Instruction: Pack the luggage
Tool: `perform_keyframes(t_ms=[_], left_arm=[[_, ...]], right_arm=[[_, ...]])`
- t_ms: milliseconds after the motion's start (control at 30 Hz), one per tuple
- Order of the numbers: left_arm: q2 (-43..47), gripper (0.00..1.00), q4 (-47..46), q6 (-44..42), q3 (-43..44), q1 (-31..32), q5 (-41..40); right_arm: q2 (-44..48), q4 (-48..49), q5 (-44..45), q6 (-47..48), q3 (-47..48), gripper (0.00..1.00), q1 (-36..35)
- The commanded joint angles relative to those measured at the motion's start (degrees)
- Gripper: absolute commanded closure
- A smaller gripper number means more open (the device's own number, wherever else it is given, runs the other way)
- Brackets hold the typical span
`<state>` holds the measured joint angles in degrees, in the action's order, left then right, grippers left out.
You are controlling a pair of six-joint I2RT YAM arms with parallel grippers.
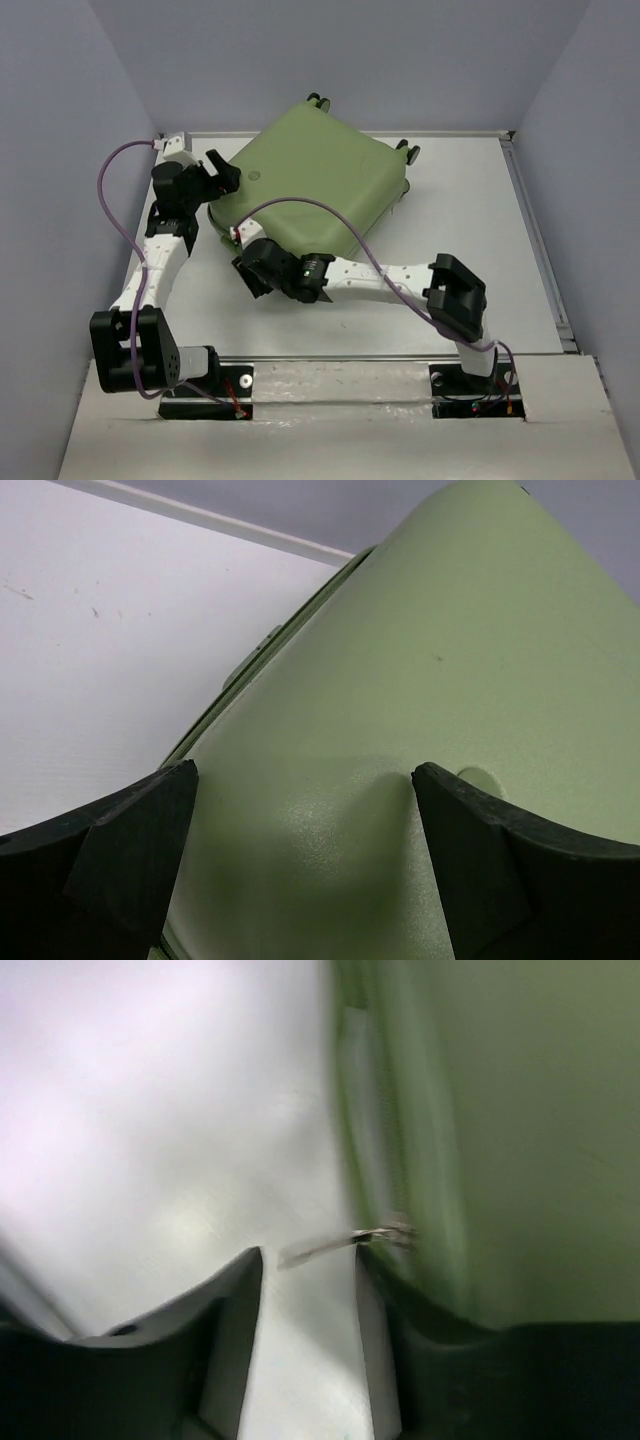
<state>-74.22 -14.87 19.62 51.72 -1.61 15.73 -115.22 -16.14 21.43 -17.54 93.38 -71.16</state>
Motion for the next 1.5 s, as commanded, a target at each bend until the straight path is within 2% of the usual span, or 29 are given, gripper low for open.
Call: perform_keyframes(t_ms=[0,67,133,167,267,300,400,433,500,533,600,667,833,1067,1233,1467], left_arm=[[1.00,0.02,13.12,5.17,-3.65,3.54,15.04],[1.18,0.02,12.94,5.17,-3.47,3.54,14.68],[1.18,0.02,12.94,5.17,-3.30,3.54,14.86],[1.44,0.02,12.94,5.08,-3.21,3.63,14.60],[2.40,0.02,13.64,4.64,-3.30,4.50,13.11],[2.67,0.02,14.34,3.86,-2.95,5.12,10.93],[3.55,0.01,17.68,2.10,-1.45,9.77,5.91],[3.73,0.01,17.95,1.83,-1.28,10.91,4.07],[3.64,0.01,18.56,1.74,-1.28,12.76,3.44],[3.64,0.01,18.48,1.83,-1.36,13.03,3.35],[3.29,0.01,18.65,1.83,-1.45,13.82,3.43],[3.11,0.01,18.91,1.92,-1.45,15.05,3.26],[3.55,0.01,19.53,3.32,-1.71,23.57,0.27],[9.08,0.01,15.32,9.64,-6.81,33.41,-0.43],[13.30,0.01,12.68,14.56,-7.78,41.50,-0.96],[16.21,0.01,12.77,16.86,-1.20,49.93,-2.54]], right_arm=[[16.40,14.47,-10.62,-0.47,-10.00,0.18,-1.53],[26.91,13.60,-7.57,-1.87,-18.71,0.06,-1.53],[33.97,12.28,-5.71,-3.11,-24.01,0.02,0.13],[40.45,11.32,-5.35,-4.85,-28.65,0.00,3.62],[48.75,9.64,-6.04,-9.59,-34.74,0.00,12.67],[53.56,8.59,-6.31,-10.40,-37.54,0.00,18.97],[58.69,6.04,-1.92,-11.82,-39.68,0.00,26.92],[59.66,5.60,-5.31,-11.90,-40.03,0.00,33.99],[58.71,5.33,-11.90,-12.51,-39.95,0.00,41.67],[56.36,5.42,-15.59,-13.04,-39.77,0.00,48.24],[53.01,6.12,-23.77,-13.48,-38.28,0.00,53.03],[47.84,7.17,-26.52,-13.40,-36.88,0.00,53.05],[37.63,8.40,-36.26,-11.82,-30.11,0.00,53.58],[26.28,10.60,-61.90,-2.35,-18.95,0.03,53.58],[22.16,3.76,-65.64,1.54,-8.51,0.02,55.68],[20.04,-3.10,-65.99,4.62,-4.00,0.01,57.53]])
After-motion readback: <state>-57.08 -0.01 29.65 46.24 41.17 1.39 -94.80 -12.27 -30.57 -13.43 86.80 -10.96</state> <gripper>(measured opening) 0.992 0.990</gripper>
